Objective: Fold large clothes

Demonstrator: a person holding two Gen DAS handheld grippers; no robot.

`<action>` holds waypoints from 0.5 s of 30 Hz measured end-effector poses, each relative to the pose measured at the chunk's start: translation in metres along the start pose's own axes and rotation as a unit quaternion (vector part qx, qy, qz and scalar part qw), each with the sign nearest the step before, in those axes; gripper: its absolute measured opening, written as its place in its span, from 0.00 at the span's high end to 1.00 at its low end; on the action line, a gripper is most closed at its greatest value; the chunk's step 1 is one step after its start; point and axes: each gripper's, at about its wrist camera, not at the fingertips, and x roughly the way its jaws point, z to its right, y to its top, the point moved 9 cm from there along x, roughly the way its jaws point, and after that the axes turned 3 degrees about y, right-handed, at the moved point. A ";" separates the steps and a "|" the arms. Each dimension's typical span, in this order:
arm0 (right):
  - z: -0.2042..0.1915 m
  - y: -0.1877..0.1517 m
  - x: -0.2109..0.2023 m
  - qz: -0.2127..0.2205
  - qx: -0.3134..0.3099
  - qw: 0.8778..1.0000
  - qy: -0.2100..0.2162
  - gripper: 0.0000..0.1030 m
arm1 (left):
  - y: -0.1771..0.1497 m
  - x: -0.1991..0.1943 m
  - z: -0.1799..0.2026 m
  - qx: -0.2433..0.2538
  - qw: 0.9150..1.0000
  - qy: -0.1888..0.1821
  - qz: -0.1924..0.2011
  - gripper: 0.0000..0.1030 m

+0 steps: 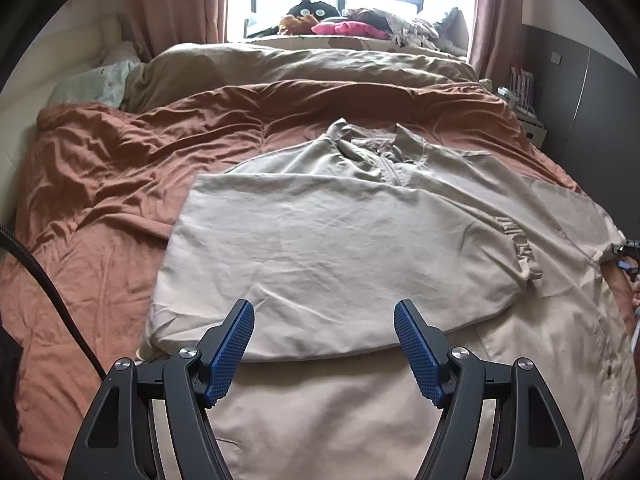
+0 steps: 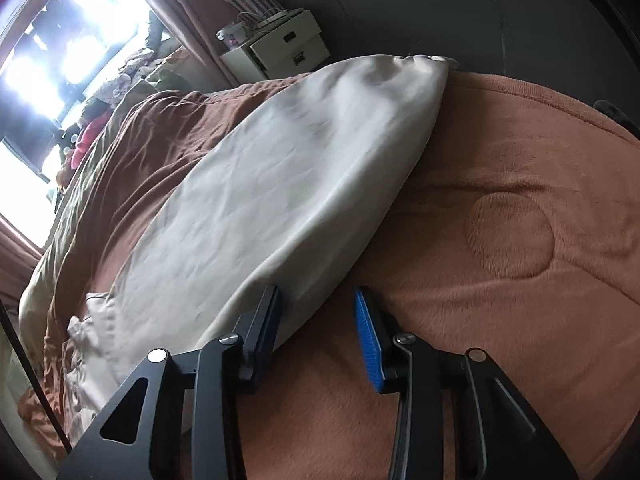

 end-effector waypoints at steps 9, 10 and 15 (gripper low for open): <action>-0.012 0.016 0.020 0.004 -0.032 0.999 -0.033 0.93 | -0.008 0.011 -0.002 -0.012 1.000 -0.003 -0.016 0.28; -0.012 0.018 0.019 0.004 -0.027 0.999 -0.029 1.00 | -0.009 0.012 -0.001 -0.022 0.999 -0.009 -0.024 0.28; -0.037 0.029 -0.021 0.042 -0.045 0.998 -0.008 1.00 | 0.002 -0.005 -0.003 -0.039 0.999 -0.008 -0.026 0.28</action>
